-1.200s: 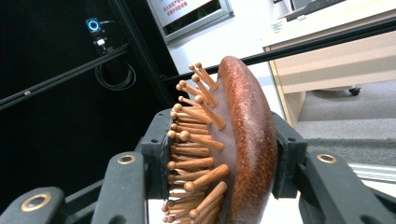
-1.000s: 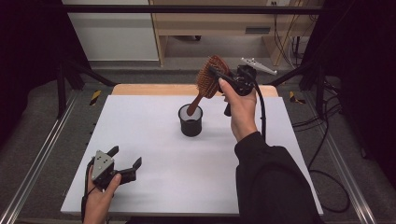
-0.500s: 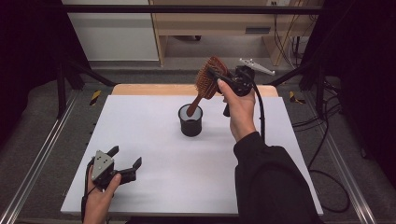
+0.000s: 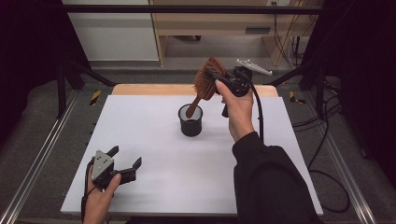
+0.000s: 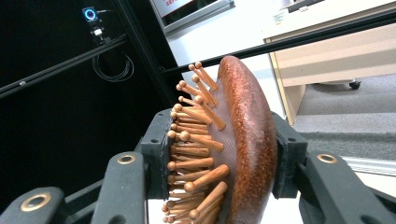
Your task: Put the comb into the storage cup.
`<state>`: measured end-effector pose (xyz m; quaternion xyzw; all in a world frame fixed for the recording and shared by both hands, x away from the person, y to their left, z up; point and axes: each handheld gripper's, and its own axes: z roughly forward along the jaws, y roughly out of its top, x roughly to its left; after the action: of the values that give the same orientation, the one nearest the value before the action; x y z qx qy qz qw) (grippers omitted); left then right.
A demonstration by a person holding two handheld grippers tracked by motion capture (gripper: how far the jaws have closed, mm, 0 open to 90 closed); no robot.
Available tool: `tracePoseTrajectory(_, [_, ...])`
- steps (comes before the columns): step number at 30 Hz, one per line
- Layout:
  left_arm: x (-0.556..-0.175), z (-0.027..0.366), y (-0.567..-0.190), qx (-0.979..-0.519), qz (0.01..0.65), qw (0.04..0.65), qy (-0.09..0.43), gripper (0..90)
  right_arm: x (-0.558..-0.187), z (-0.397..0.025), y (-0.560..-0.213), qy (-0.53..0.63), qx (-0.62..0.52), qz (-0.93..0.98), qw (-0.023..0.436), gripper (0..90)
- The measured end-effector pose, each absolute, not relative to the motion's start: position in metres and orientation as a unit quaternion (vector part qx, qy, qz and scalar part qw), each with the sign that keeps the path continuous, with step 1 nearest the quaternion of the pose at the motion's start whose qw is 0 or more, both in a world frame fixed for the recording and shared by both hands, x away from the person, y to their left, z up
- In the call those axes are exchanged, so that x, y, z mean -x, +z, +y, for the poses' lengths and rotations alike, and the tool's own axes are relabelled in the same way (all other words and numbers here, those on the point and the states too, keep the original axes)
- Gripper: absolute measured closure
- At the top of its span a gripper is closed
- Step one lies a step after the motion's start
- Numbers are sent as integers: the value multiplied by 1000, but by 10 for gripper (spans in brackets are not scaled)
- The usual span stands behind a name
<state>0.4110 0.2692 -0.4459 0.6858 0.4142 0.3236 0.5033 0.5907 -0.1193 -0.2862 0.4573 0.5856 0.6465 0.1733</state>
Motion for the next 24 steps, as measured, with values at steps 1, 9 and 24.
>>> tracePoseTrajectory(1, [-411,269,-446,-686,414,503,324,59,-591,-119,-287,646,-457,586,174,515])
tracePoseTrajectory(9, [-411,269,-446,-686,414,503,323,59,-592,-118,-289,643,-459,588,172,514])
tracePoseTrajectory(24, [-411,269,-446,-686,414,503,323,59,-596,-113,-298,634,-461,598,169,513])
